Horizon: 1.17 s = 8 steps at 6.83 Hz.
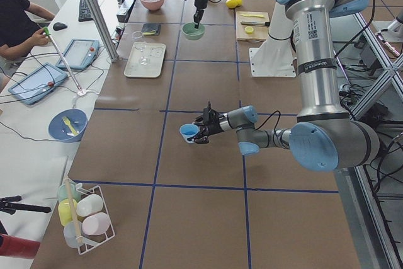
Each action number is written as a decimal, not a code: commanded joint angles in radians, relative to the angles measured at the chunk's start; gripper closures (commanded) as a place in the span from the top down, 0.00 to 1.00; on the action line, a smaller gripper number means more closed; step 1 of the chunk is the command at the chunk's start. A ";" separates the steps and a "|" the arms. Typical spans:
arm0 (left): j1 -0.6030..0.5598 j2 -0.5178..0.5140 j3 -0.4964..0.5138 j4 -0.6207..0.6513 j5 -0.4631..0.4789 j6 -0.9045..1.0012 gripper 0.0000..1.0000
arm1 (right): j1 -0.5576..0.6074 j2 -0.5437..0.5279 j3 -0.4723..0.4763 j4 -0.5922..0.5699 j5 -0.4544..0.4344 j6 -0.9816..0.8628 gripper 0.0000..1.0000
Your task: Pour ice into bowl
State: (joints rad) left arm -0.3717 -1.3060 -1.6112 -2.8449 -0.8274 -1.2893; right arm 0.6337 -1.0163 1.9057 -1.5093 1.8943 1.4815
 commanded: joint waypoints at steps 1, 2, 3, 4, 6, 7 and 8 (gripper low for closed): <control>0.002 0.001 0.017 -0.005 0.002 -0.002 0.29 | 0.041 -0.036 0.013 0.000 0.022 -0.021 0.00; 0.002 0.001 0.016 -0.011 -0.001 -0.002 0.47 | 0.046 -0.034 0.016 0.000 0.023 -0.024 0.00; 0.002 0.001 0.017 -0.021 -0.002 -0.002 0.63 | 0.046 -0.034 0.016 0.000 0.023 -0.024 0.00; 0.002 0.004 0.019 -0.021 -0.003 -0.001 1.00 | 0.049 -0.036 0.016 0.000 0.023 -0.024 0.00; 0.002 0.005 0.025 -0.019 0.001 0.002 1.00 | 0.050 -0.036 0.016 0.000 0.023 -0.024 0.00; 0.002 0.007 0.025 -0.019 0.001 0.005 1.00 | 0.050 -0.036 0.018 0.000 0.023 -0.024 0.00; 0.002 0.008 0.022 -0.019 -0.001 0.011 1.00 | 0.052 -0.039 0.018 -0.002 0.023 -0.024 0.00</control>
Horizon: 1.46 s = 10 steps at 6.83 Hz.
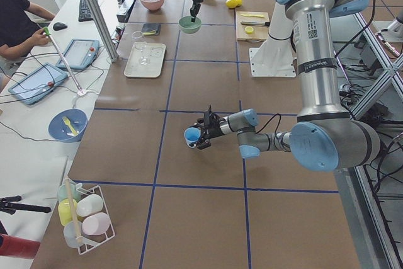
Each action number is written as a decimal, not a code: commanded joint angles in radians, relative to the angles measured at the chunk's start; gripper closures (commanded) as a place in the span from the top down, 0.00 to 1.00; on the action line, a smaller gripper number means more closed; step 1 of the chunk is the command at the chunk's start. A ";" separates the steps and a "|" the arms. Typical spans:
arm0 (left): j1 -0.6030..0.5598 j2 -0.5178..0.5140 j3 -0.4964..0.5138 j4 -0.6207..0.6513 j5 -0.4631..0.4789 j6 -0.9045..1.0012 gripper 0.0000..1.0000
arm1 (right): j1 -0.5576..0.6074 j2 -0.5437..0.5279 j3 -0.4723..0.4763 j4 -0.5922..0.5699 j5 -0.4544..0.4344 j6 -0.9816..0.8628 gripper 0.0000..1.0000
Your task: Pour ice into bowl
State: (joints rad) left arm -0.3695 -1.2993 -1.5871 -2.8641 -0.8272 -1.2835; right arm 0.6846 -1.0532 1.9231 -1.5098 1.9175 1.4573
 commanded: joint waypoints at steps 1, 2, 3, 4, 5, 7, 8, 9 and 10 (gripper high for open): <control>-0.002 0.005 -0.014 -0.001 -0.007 0.053 1.00 | 0.003 -0.036 0.017 -0.007 0.000 -0.011 0.00; -0.005 0.035 -0.078 -0.001 -0.009 0.109 1.00 | 0.003 -0.068 0.033 -0.009 0.000 -0.032 0.00; -0.008 0.075 -0.153 -0.001 -0.025 0.154 1.00 | 0.001 -0.108 0.034 -0.007 -0.005 -0.050 0.00; -0.012 0.095 -0.172 -0.001 -0.027 0.159 1.00 | 0.003 -0.161 0.056 -0.004 -0.006 -0.095 0.00; -0.026 0.097 -0.178 -0.001 -0.027 0.191 1.00 | 0.004 -0.235 0.088 0.006 -0.005 -0.100 0.00; -0.054 0.101 -0.249 0.002 -0.065 0.303 1.00 | 0.004 -0.374 0.146 0.023 -0.011 -0.182 0.00; -0.146 0.097 -0.264 0.003 -0.186 0.372 1.00 | 0.012 -0.475 0.143 0.137 -0.012 -0.199 0.00; -0.242 0.089 -0.277 0.008 -0.301 0.465 1.00 | 0.024 -0.620 0.129 0.319 -0.009 -0.205 0.00; -0.284 0.083 -0.275 0.011 -0.396 0.477 1.00 | 0.061 -0.719 0.108 0.441 -0.003 -0.268 0.00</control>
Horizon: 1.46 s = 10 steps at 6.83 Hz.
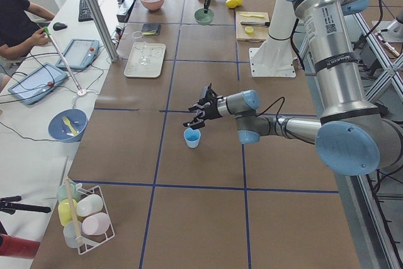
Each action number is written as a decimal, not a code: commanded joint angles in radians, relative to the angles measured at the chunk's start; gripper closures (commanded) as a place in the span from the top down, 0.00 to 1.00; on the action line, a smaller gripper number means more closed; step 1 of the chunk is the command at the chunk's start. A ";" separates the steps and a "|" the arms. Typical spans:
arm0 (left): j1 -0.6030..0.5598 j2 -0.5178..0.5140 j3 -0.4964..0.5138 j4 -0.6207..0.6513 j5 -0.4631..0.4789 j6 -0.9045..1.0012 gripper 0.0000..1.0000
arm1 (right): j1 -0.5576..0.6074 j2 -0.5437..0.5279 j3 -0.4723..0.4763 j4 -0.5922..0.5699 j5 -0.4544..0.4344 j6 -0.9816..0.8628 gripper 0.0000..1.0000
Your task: Pour ice into bowl
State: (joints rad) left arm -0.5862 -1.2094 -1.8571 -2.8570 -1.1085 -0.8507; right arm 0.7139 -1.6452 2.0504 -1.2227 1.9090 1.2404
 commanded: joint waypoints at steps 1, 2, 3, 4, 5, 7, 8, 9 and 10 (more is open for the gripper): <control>-0.101 -0.009 -0.002 0.004 -0.179 0.045 1.00 | 0.088 -0.149 -0.057 0.192 0.028 -0.106 0.00; -0.115 -0.007 -0.001 0.004 -0.204 0.061 1.00 | 0.170 -0.148 -0.106 0.193 0.085 -0.205 0.00; -0.153 -0.009 -0.004 0.005 -0.220 0.131 1.00 | 0.208 -0.146 -0.169 0.193 0.096 -0.276 0.00; -0.247 -0.010 -0.004 0.028 -0.363 0.177 1.00 | 0.226 -0.146 -0.208 0.198 0.096 -0.315 0.00; -0.382 -0.063 -0.002 0.116 -0.536 0.226 1.00 | 0.234 -0.146 -0.213 0.198 0.094 -0.326 0.00; -0.431 -0.075 -0.001 0.151 -0.579 0.280 1.00 | 0.237 -0.137 -0.225 0.201 0.100 -0.328 0.42; -0.432 -0.078 -0.002 0.162 -0.596 0.280 1.00 | 0.240 -0.139 -0.226 0.235 0.104 -0.328 0.99; -0.490 -0.090 -0.004 0.257 -0.664 0.303 1.00 | 0.271 -0.137 -0.226 0.236 0.128 -0.349 1.00; -0.580 -0.151 -0.002 0.360 -0.768 0.409 1.00 | 0.324 -0.137 -0.225 0.201 0.158 -0.445 1.00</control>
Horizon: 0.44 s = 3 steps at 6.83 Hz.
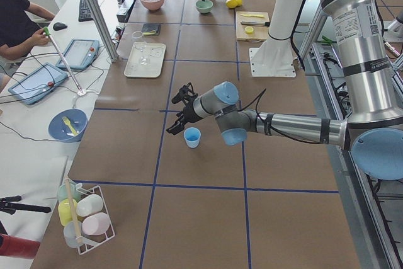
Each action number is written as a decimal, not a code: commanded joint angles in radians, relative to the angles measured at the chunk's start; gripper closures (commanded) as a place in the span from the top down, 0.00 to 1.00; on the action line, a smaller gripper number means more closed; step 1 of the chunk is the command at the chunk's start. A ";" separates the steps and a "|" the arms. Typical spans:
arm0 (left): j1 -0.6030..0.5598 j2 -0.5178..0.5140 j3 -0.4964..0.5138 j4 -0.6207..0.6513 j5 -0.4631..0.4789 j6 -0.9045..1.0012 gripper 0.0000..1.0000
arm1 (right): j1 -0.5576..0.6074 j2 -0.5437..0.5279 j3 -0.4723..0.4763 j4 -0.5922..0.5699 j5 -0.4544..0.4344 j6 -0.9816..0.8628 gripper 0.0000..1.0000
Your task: Pour ice into bowl
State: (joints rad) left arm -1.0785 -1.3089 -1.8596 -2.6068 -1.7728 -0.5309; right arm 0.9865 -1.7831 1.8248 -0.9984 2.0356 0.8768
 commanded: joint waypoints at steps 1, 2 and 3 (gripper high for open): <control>-0.168 -0.113 -0.001 0.266 -0.164 0.188 1.00 | 0.113 0.001 0.002 -0.089 0.055 -0.226 1.00; -0.199 -0.184 -0.001 0.441 -0.177 0.247 1.00 | 0.179 0.001 0.005 -0.161 0.081 -0.356 1.00; -0.211 -0.225 0.000 0.558 -0.189 0.297 1.00 | 0.264 0.001 0.004 -0.208 0.124 -0.480 1.00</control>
State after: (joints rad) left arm -1.2589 -1.4724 -1.8603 -2.2121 -1.9379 -0.3043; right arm 1.1571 -1.7825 1.8283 -1.1405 2.1152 0.5495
